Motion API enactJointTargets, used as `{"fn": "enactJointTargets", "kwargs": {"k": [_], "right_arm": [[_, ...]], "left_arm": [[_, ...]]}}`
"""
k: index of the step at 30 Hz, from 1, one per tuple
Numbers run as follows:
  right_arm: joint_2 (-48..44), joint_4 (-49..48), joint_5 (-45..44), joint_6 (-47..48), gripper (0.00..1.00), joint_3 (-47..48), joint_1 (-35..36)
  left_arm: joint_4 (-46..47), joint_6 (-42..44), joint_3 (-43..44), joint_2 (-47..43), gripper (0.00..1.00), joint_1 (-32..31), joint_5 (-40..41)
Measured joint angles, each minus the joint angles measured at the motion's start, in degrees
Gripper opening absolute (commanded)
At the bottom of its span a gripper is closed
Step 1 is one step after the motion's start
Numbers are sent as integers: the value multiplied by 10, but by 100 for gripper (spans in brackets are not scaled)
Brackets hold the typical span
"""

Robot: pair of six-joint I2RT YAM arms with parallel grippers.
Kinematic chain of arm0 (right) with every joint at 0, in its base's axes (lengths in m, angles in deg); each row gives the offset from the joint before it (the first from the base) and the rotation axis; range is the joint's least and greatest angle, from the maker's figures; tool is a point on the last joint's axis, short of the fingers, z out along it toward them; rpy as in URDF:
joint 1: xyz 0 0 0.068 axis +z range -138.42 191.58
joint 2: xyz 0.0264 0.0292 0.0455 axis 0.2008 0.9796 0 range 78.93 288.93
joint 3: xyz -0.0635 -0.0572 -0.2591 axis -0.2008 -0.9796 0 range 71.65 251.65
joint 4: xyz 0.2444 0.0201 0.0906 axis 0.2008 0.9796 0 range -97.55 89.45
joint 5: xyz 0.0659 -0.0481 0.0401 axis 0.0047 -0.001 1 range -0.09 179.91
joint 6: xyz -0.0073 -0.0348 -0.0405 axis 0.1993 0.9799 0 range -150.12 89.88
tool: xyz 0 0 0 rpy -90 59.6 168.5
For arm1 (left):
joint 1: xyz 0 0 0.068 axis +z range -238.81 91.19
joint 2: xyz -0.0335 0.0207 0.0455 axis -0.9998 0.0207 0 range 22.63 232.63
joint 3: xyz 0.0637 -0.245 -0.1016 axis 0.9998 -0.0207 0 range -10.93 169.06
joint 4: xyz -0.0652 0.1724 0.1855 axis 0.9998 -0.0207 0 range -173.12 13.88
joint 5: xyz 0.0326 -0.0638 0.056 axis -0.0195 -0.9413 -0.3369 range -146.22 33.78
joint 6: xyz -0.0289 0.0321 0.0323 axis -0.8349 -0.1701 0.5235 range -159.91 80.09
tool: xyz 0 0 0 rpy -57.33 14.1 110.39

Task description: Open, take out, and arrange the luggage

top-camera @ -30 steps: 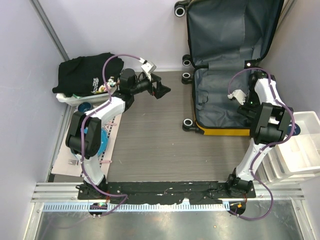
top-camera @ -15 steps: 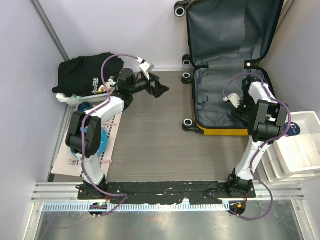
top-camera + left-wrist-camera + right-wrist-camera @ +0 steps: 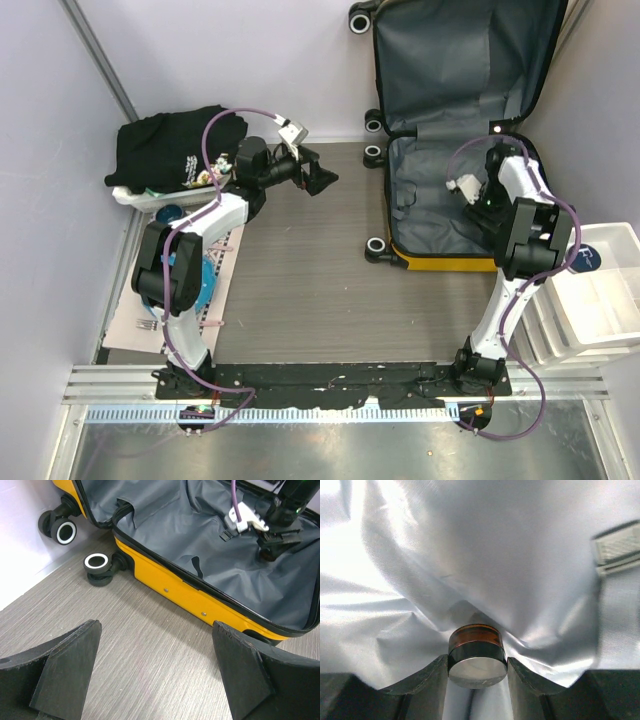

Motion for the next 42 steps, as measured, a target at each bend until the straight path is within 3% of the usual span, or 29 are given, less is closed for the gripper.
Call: {"fn": "enactJointTargets", "kwargs": {"k": [10, 18, 25, 30, 38, 42], "right_arm": [[12, 59, 54, -53, 27, 205, 25], [142, 79, 75, -146, 17, 353, 64], [154, 106, 72, -172, 17, 374, 80], [59, 106, 51, -186, 17, 330, 80], [-266, 108, -53, -249, 17, 131, 93], [-384, 120, -112, -276, 17, 41, 99]], "left_arm": [[10, -14, 0, 0, 96, 0, -8], [10, -12, -1, 1, 96, 0, -10], [8, -10, -9, 1, 95, 0, -16], [8, -12, -9, 1, 95, 0, -28], [-2, -10, -31, -33, 95, -16, -38], [-16, 4, -44, -69, 95, -34, -42]]}}
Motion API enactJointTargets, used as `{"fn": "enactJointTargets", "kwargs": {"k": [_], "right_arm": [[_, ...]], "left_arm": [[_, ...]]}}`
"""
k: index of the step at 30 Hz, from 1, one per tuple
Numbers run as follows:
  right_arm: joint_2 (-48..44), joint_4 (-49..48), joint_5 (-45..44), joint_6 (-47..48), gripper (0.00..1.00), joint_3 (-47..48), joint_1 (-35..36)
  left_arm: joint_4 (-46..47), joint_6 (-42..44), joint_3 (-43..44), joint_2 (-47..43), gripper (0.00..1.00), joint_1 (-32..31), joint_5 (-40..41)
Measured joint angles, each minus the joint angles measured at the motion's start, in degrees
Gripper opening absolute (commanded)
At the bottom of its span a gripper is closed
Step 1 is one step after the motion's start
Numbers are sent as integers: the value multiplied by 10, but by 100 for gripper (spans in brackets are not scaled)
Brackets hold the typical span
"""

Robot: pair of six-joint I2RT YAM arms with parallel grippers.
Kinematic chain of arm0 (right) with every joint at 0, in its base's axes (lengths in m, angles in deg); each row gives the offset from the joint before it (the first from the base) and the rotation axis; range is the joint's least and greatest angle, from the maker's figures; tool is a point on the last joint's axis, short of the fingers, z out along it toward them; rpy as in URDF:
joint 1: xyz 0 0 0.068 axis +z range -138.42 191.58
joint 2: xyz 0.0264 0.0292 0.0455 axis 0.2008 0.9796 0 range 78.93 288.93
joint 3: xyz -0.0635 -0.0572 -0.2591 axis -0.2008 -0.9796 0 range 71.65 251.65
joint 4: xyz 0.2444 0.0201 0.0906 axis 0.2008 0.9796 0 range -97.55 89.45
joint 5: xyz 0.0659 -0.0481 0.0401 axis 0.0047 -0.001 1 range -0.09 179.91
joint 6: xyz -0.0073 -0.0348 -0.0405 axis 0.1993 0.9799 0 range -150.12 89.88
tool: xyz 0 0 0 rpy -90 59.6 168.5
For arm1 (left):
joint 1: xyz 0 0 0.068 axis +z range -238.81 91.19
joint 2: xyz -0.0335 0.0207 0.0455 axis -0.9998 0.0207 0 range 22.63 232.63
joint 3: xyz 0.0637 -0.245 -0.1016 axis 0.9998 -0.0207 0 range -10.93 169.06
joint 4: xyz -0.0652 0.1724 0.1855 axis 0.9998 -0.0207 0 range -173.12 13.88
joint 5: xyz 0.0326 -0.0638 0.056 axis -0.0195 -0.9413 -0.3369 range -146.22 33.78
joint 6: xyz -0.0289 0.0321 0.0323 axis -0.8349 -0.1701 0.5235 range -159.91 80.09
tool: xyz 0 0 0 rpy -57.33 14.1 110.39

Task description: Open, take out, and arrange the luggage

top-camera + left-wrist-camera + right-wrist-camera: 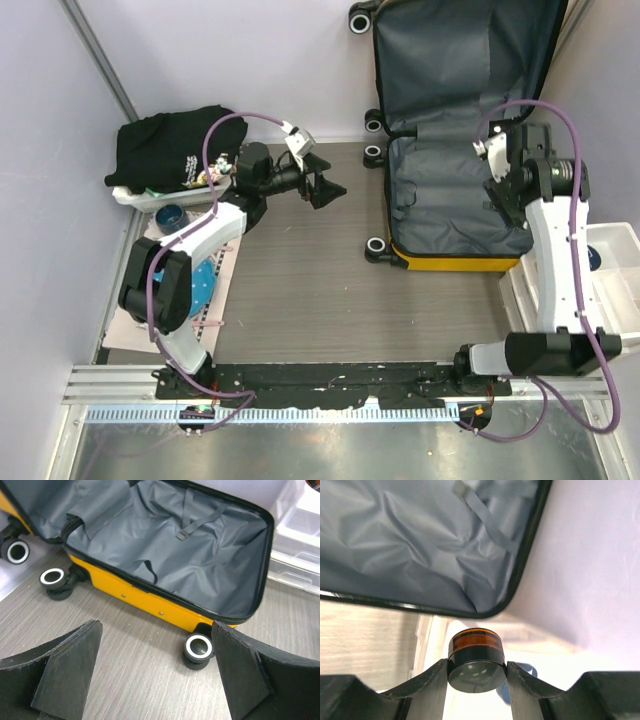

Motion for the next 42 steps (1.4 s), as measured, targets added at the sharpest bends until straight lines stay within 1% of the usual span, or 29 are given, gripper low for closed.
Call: {"fn": "enactJointTargets", "kwargs": {"k": [4, 7, 9, 12, 17, 25, 29, 35, 42], "right_arm": [[-62, 8, -50, -27, 17, -77, 0], [-86, 14, -61, -44, 18, -120, -4], [-92, 16, -59, -54, 18, -131, -8], [-92, 14, -40, -77, 17, -131, -21], [-82, 15, 2, -105, 16, -127, -64], [-69, 12, 38, -114, 16, -94, -112], [-74, 8, 44, -104, 15, -83, -163], [-91, 7, 63, -74, 15, -97, -231], [-89, 3, 94, -46, 15, -115, -274]], "left_arm": [[-19, 17, -6, -30, 95, -19, -2], [-34, 30, -6, -43, 95, -32, -3], [-47, 38, -6, -48, 95, -40, -3], [-72, 51, -5, -51, 95, -50, -3], [-122, 75, 6, -51, 95, -65, -3], [-160, 99, 22, -51, 95, -80, -1], [-170, 105, 22, -51, 95, -87, 4], [-183, 106, 37, -51, 95, -100, 10], [-183, 106, 52, -50, 95, -112, 14]]}}
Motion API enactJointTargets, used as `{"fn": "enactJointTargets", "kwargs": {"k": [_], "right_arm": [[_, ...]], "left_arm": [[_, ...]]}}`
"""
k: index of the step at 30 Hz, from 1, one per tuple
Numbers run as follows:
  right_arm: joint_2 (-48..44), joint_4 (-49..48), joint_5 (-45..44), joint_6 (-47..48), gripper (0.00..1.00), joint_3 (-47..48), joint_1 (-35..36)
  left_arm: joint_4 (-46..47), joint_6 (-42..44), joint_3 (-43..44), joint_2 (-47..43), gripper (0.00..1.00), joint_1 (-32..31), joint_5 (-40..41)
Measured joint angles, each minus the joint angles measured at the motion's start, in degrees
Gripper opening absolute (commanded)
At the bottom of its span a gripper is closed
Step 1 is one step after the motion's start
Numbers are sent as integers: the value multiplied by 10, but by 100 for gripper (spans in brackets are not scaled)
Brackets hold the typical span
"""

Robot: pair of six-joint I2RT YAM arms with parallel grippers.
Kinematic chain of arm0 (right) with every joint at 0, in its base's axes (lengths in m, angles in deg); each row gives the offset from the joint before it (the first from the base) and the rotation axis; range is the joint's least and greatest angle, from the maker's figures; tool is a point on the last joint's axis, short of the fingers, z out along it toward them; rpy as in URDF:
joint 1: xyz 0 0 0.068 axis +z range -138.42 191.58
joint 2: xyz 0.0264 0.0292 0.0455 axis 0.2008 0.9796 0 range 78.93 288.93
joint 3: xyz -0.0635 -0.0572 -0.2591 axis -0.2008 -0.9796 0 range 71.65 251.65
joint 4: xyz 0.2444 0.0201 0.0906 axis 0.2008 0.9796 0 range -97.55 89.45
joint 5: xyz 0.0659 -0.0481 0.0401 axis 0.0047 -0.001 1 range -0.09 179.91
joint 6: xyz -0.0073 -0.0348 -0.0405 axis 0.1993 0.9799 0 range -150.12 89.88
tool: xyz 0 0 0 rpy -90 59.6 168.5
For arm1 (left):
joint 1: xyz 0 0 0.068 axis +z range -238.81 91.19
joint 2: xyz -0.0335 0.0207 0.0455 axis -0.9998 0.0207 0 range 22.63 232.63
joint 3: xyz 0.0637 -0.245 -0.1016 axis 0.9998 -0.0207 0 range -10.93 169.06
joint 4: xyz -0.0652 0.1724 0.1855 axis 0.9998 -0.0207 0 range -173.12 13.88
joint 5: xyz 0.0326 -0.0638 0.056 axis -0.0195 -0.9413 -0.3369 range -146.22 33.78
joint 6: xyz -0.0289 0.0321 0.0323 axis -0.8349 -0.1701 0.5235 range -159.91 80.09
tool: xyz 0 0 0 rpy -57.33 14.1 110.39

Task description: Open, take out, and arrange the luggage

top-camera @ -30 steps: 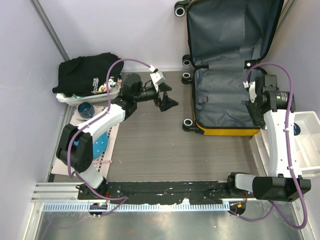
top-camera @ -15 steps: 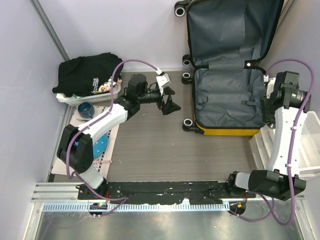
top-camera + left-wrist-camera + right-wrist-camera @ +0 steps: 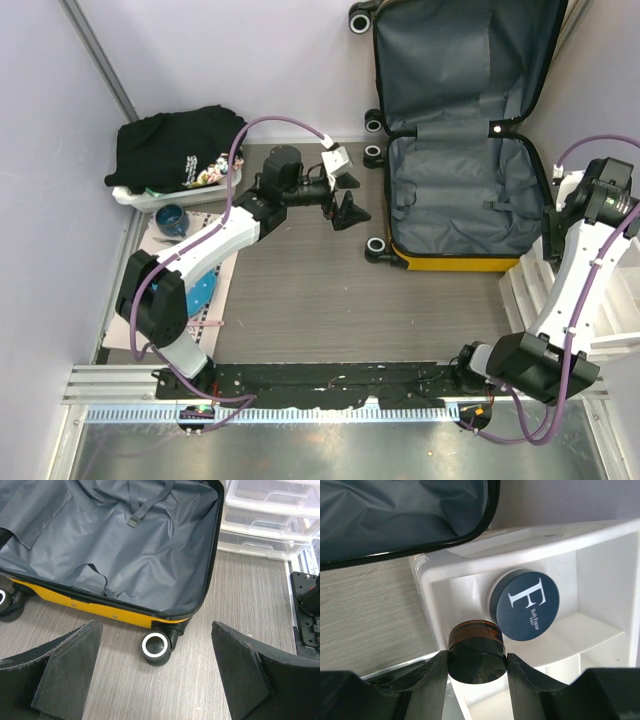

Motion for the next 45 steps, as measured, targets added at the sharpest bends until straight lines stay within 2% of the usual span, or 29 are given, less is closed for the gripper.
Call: {"fn": "enactJointTargets", "kwargs": {"k": [7, 9, 11, 12, 13, 15, 16, 24, 33, 36, 40, 45], "right_arm": [[31, -2, 45, 21, 14, 6, -33], [40, -1, 61, 27, 17, 13, -43], [48, 0, 74, 33, 27, 21, -54], [51, -2, 76, 36, 46, 22, -58], [57, -2, 79, 39, 56, 23, -64], [71, -3, 90, 44, 67, 30, -73], [76, -4, 94, 45, 68, 32, -74], [104, 2, 122, 53, 69, 81, -76], [127, 4, 183, 47, 69, 209, -56], [142, 2, 198, 31, 69, 232, -18], [159, -4, 201, 3, 69, 234, 67], [169, -79, 231, -57, 73, 211, 164]], "left_arm": [[0, 0, 0, 1, 95, -3, 7], [0, 0, 0, 1, 95, -3, 10], [0, 0, 0, 1, 95, -3, 13], [0, 0, 0, 1, 95, -3, 14], [0, 0, 0, 1, 95, -3, 15], [0, 0, 0, 1, 95, -3, 18], [0, 0, 0, 1, 95, -3, 19], [0, 1, 0, 1, 96, -5, 27], [-40, -2, 29, 10, 100, -4, 59], [-68, -4, 51, 11, 100, 1, 70], [-117, -27, 96, 21, 99, 18, 77], [-216, -71, 193, 61, 100, 78, 85]]}}
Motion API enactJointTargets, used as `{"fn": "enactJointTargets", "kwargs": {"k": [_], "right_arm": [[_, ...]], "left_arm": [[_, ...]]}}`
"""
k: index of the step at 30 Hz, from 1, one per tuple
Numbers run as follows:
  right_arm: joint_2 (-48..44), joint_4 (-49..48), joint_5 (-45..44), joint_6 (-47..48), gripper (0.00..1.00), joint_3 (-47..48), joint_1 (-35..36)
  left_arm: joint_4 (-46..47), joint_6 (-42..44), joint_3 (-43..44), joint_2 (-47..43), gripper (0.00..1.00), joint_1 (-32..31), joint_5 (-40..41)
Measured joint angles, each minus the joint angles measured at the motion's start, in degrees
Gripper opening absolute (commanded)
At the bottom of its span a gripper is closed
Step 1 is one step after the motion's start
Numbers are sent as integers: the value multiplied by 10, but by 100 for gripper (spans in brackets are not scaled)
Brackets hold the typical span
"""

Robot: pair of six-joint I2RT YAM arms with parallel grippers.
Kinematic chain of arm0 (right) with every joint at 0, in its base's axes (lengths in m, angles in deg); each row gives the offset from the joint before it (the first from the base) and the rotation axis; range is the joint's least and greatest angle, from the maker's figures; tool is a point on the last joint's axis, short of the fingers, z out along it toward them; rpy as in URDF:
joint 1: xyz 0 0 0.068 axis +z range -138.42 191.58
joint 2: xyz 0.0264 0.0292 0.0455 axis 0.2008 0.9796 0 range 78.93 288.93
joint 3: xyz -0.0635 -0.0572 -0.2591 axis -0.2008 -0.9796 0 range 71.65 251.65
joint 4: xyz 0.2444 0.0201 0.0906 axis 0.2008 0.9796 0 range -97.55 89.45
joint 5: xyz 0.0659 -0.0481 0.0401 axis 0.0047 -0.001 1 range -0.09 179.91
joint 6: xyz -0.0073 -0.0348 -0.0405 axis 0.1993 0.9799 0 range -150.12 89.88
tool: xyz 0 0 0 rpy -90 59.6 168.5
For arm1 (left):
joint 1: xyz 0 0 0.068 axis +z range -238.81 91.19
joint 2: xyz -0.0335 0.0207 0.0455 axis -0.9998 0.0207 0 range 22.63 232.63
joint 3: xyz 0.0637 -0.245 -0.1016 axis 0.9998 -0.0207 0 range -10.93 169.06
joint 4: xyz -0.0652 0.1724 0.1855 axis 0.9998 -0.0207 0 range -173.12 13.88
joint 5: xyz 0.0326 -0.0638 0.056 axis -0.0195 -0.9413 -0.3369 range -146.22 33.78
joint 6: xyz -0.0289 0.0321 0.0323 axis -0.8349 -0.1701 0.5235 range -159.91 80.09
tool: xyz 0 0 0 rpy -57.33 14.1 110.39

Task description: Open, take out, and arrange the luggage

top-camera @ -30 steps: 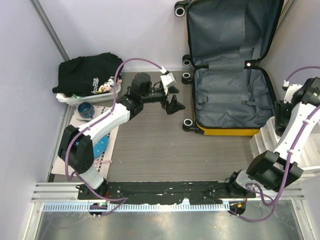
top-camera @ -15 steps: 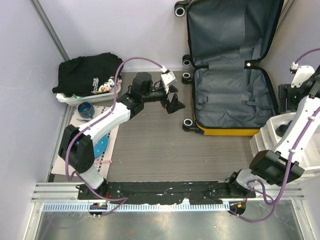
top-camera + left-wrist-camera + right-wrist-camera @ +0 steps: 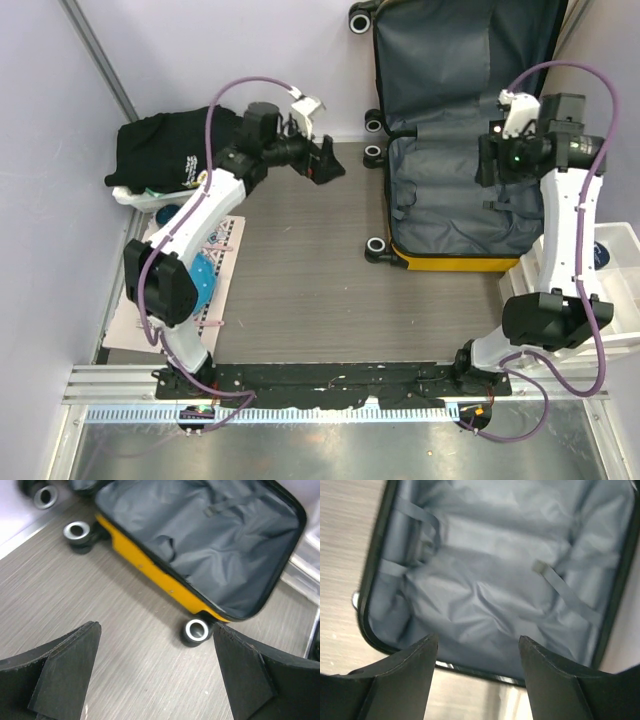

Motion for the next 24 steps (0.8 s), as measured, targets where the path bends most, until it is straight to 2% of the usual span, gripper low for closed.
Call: {"fn": "enactJointTargets", "kwargs": {"k": [4, 9, 14, 16, 21, 24], "right_arm": [[0, -98, 32, -59, 78, -63, 56], [37, -200, 61, -116, 81, -111, 110], [86, -286, 75, -160, 82, -159, 142], [92, -324, 75, -171, 83, -195, 150], [70, -412, 69, -188, 83, -320, 155], [51, -436, 64, -191, 83, -373, 155]], "left_arm": [[-105, -26, 76, 31, 99, 68, 16], [-184, -31, 38, -3, 100, 129, 80], [-292, -19, 24, -21, 99, 141, 191], [-320, -17, -3, -30, 100, 145, 220], [-344, -16, -150, -86, 100, 156, 257], [-355, -16, -195, -114, 99, 158, 271]]}}
